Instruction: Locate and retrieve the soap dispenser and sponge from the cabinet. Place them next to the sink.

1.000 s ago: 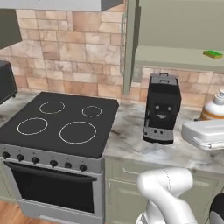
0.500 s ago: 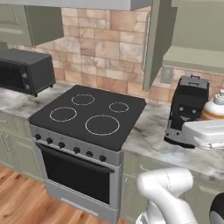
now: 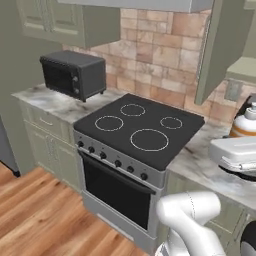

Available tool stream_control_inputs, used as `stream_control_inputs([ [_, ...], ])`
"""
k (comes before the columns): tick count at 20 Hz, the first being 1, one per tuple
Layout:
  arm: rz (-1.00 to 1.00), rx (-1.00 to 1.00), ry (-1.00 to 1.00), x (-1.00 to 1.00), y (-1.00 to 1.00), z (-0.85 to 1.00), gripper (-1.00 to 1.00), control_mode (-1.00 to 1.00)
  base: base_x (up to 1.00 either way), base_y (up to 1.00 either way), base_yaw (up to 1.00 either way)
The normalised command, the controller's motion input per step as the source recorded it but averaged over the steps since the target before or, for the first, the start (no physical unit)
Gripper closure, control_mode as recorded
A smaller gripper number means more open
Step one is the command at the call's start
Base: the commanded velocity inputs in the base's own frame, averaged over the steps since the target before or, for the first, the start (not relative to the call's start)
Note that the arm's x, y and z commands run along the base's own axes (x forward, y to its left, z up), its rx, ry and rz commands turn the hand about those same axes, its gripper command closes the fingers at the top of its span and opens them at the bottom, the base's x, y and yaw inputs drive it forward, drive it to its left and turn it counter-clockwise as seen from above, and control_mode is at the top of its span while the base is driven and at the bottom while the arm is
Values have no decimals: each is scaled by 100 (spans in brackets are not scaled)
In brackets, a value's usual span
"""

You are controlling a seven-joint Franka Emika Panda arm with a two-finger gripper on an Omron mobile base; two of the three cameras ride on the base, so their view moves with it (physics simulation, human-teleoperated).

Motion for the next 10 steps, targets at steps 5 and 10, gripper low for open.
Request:
stream_control_inputs([
  [5, 0, 0, 0, 0, 0, 0, 100, 100, 20, 34, 39],
  [10, 0, 0, 0, 0, 0, 0, 100, 100, 8, 55, 34],
])
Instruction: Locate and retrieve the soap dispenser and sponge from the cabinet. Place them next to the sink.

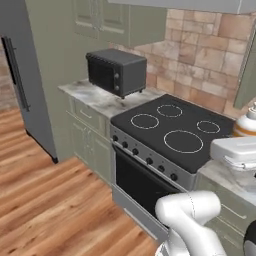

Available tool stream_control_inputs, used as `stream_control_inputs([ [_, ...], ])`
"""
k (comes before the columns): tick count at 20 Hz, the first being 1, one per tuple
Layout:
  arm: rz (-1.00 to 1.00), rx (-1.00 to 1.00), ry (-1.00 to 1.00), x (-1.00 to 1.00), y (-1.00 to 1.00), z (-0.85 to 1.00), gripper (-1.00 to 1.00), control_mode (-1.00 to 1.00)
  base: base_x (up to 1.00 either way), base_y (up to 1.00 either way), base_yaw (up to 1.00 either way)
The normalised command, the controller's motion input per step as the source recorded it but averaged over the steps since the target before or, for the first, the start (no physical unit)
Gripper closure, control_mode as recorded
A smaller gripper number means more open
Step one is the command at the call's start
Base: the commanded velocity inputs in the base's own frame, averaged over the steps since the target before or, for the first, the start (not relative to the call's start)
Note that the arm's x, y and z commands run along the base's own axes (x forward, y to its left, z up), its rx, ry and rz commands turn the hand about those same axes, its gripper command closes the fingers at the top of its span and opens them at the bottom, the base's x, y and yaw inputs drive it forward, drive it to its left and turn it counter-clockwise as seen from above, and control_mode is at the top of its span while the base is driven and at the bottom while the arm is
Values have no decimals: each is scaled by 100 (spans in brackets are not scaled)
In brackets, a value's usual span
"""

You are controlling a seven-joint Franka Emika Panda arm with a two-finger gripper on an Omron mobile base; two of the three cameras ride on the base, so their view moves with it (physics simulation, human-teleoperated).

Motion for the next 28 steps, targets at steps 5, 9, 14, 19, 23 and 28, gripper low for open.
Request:
stream_control_inputs([
  [5, 0, 0, 0, 0, 0, 0, 100, 100, 0, 58, 34],
  [9, 0, 0, 0, 0, 0, 0, 100, 100, 6, 65, 32],
  [14, 0, 0, 0, 0, 0, 0, 100, 100, 28, 8, 24],
  [19, 0, 0, 0, 0, 0, 0, 100, 100, 30, -2, 31],
  [23, 0, 0, 0, 0, 0, 0, 100, 100, 11, 4, 50],
  [28, 0, 0, 0, 0, 0, 0, 100, 100, 6, 13, 50],
])
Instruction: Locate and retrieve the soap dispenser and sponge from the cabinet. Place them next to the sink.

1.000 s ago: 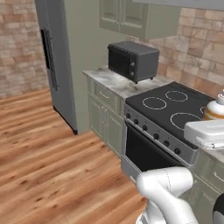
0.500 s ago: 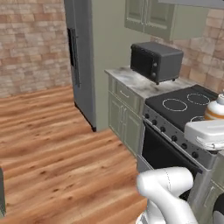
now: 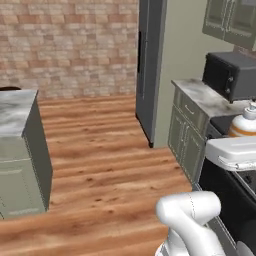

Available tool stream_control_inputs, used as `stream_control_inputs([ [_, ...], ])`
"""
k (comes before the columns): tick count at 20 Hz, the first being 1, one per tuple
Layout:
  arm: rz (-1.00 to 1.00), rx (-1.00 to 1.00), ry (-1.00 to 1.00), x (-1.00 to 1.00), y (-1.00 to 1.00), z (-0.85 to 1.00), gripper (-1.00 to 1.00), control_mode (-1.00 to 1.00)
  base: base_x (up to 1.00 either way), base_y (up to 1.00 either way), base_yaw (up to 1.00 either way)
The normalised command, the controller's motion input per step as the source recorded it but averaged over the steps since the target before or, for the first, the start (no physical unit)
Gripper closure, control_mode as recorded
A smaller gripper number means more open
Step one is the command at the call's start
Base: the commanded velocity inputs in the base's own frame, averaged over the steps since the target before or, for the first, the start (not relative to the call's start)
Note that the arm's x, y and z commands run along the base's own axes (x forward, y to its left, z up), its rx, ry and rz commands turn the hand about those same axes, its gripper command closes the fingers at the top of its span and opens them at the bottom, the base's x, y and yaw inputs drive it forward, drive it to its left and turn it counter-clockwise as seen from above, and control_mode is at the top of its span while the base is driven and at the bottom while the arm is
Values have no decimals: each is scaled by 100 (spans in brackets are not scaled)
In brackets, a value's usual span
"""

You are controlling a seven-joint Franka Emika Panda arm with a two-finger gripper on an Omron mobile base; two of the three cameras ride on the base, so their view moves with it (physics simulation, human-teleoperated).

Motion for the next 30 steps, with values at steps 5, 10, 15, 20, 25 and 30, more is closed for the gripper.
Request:
stream_control_inputs([
  [5, 0, 0, 0, 0, 0, 0, 100, 100, 15, 22, 46],
  [10, 0, 0, 0, 0, 0, 0, 100, 100, 21, 33, 41],
  [15, 0, 0, 0, 0, 0, 0, 100, 100, 20, 38, 40],
  [20, 0, 0, 0, 0, 0, 0, 100, 100, 20, 43, 38],
  [25, 0, 0, 0, 0, 0, 0, 100, 100, 24, 44, 36],
  [30, 0, 0, 0, 0, 0, 0, 100, 100, 18, 41, 39],
])
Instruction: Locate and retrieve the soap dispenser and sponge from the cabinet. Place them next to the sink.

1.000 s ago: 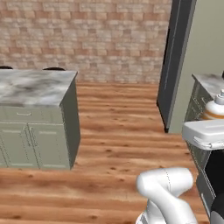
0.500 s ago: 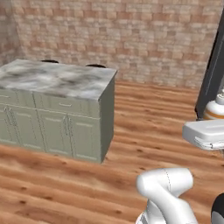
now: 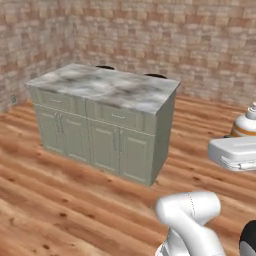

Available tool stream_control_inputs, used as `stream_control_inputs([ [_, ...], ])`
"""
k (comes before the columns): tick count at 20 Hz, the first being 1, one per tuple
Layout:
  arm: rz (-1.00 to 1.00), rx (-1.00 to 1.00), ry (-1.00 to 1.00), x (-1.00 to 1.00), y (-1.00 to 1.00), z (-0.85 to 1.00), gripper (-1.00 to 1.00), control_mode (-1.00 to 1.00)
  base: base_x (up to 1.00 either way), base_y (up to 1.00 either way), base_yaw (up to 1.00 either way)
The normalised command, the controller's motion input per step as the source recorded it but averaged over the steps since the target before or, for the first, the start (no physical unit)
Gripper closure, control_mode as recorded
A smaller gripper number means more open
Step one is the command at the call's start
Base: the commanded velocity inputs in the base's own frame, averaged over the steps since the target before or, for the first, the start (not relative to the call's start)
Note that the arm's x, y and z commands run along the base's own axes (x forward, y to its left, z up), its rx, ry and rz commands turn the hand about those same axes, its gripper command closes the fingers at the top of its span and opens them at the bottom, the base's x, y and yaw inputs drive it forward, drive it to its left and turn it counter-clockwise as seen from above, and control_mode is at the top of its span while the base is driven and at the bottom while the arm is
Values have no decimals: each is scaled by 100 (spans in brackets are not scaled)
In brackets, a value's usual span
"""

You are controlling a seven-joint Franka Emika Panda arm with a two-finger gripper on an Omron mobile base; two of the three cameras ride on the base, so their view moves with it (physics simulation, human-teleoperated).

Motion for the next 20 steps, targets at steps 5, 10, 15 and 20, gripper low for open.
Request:
stream_control_inputs([
  [5, 0, 0, 0, 0, 0, 0, 100, 100, 13, 22, 47],
  [10, 0, 0, 0, 0, 0, 0, 100, 100, 15, 16, 48],
  [15, 0, 0, 0, 0, 0, 0, 100, 100, 17, 24, 44],
  [20, 0, 0, 0, 0, 0, 0, 100, 100, 22, 24, 42],
])
